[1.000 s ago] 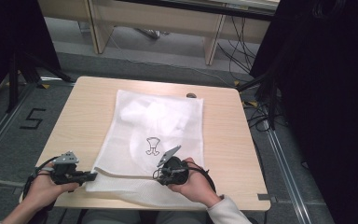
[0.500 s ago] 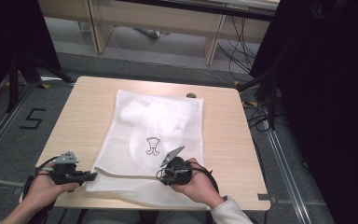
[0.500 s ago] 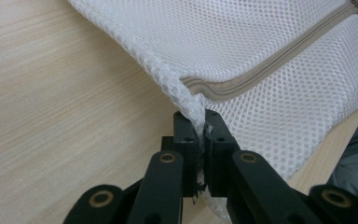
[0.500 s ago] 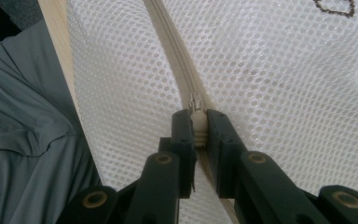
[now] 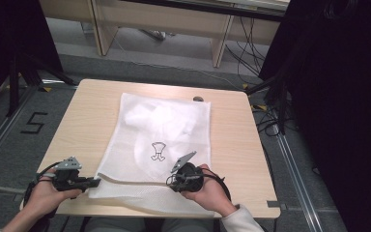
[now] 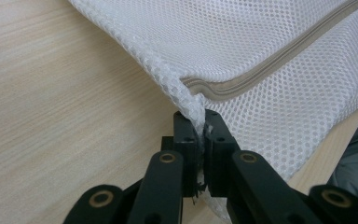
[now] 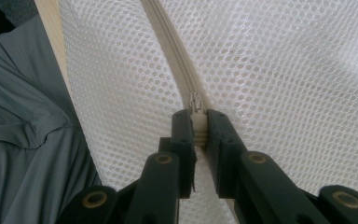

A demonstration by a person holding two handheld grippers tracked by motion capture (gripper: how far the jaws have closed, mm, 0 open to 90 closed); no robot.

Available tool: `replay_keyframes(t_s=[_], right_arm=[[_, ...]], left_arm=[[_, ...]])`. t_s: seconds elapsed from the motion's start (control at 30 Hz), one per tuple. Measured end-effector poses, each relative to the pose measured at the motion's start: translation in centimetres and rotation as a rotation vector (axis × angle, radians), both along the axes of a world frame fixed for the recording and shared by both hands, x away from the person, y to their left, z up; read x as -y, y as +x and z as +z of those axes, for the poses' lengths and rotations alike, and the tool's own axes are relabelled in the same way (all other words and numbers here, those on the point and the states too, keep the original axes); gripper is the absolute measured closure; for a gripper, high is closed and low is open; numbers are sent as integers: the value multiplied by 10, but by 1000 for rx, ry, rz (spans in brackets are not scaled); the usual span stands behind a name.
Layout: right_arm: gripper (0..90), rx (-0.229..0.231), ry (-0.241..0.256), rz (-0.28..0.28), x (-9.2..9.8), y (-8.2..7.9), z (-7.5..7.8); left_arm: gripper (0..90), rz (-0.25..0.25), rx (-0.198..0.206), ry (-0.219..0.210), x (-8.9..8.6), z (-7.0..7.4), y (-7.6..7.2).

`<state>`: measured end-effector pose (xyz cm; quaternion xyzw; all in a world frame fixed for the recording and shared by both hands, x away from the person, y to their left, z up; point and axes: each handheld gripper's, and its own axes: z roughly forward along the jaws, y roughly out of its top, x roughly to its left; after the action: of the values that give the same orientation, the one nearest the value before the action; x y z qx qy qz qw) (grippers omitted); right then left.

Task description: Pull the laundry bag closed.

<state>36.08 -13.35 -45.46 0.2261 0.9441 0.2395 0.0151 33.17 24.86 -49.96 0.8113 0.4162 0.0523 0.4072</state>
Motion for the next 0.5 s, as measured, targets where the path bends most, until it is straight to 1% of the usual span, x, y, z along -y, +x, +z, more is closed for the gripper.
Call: replay_keyframes(t_s=[0.03, 0.07, 0.1, 0.17, 0.2, 0.23, 0.27, 0.3, 0.33, 0.4, 0.5], right_arm=[[823, -1, -1, -2, 0, 0, 0], [823, -3, -5, -6, 1, 0, 1], [823, -2, -3, -4, 1, 0, 0], [823, -2, -4, -1, 3, 0, 0], [823, -4, -4, -4, 4, 0, 0], [823, -4, -4, -4, 4, 0, 0], [823, -3, -4, -6, 5, 0, 0], [823, -3, -4, -7, 6, 0, 0], [823, -5, -4, -7, 7, 0, 1], [823, -7, -7, -7, 7, 0, 1], [823, -10, -12, -7, 8, 0, 1]], left_arm=[[851, 7, 10, -10, 1, -1, 0], [852, 3, -1, 3, 0, 0, 0], [851, -3, -3, -2, 0, 0, 0], [851, -2, -2, -1, 0, 0, 0], [852, 3, 7, -8, 0, -1, 0], [851, 3, 7, -8, 0, -1, 0], [851, 1, 2, 0, 0, 0, 0], [852, 0, 2, -3, 0, 0, 0], [852, 6, 11, -11, 0, -1, 0], [851, 2, 5, -8, 0, -1, 0], [852, 2, 9, -9, 0, -1, 0]])
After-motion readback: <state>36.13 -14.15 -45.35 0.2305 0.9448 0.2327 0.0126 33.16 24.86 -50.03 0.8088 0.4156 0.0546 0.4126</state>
